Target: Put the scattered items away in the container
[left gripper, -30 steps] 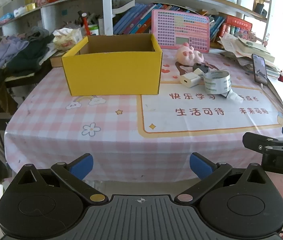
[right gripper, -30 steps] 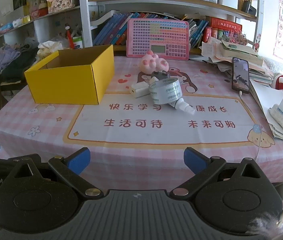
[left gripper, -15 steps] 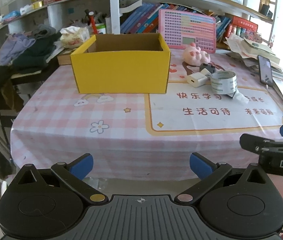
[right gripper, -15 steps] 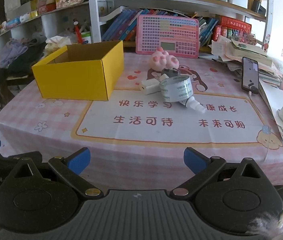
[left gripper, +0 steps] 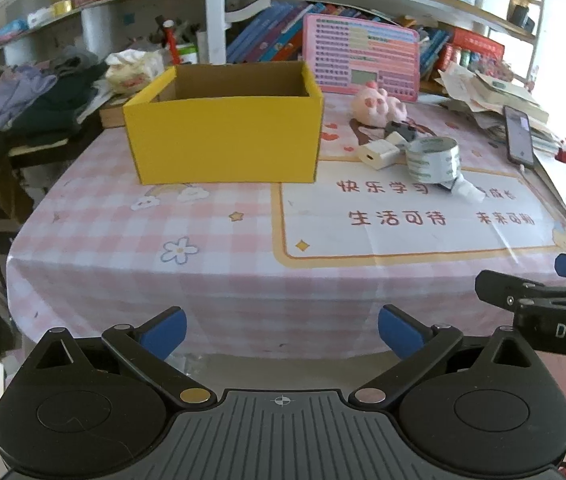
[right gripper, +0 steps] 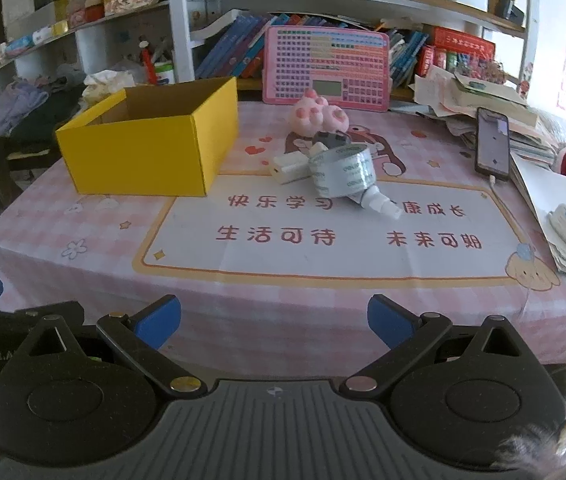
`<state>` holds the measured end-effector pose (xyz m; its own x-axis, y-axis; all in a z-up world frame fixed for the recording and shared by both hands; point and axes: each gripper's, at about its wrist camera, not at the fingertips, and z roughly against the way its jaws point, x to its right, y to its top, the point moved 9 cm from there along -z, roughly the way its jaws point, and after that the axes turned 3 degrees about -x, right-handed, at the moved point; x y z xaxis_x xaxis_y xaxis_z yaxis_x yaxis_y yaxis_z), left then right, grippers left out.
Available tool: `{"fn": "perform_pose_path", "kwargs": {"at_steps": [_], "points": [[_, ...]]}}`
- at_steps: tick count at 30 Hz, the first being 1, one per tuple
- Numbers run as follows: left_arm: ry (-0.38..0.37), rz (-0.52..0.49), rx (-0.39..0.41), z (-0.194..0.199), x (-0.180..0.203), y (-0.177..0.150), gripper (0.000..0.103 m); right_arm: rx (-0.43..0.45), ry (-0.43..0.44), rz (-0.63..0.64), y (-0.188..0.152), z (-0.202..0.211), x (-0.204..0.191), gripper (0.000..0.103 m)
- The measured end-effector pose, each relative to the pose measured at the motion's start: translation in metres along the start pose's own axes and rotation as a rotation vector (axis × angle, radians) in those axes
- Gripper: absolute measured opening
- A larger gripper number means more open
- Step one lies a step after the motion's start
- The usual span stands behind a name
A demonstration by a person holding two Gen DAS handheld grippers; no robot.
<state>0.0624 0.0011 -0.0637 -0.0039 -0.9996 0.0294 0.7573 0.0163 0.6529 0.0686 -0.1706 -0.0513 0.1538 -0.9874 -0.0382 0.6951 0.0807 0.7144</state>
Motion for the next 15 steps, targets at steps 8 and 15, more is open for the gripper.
{"fn": "perform_pose_path", "kwargs": {"at_steps": [8,15], "points": [[-0.041,-0.053,0.033,0.002,0.021,0.006,0.102,0.029,-0.052,-0.01,0.0,0.005,0.016,0.101],[-0.067,-0.079,0.031,-0.007,0.038,0.014,0.102,0.023,-0.074,-0.046,0.001,0.001,0.034,0.101]]}}
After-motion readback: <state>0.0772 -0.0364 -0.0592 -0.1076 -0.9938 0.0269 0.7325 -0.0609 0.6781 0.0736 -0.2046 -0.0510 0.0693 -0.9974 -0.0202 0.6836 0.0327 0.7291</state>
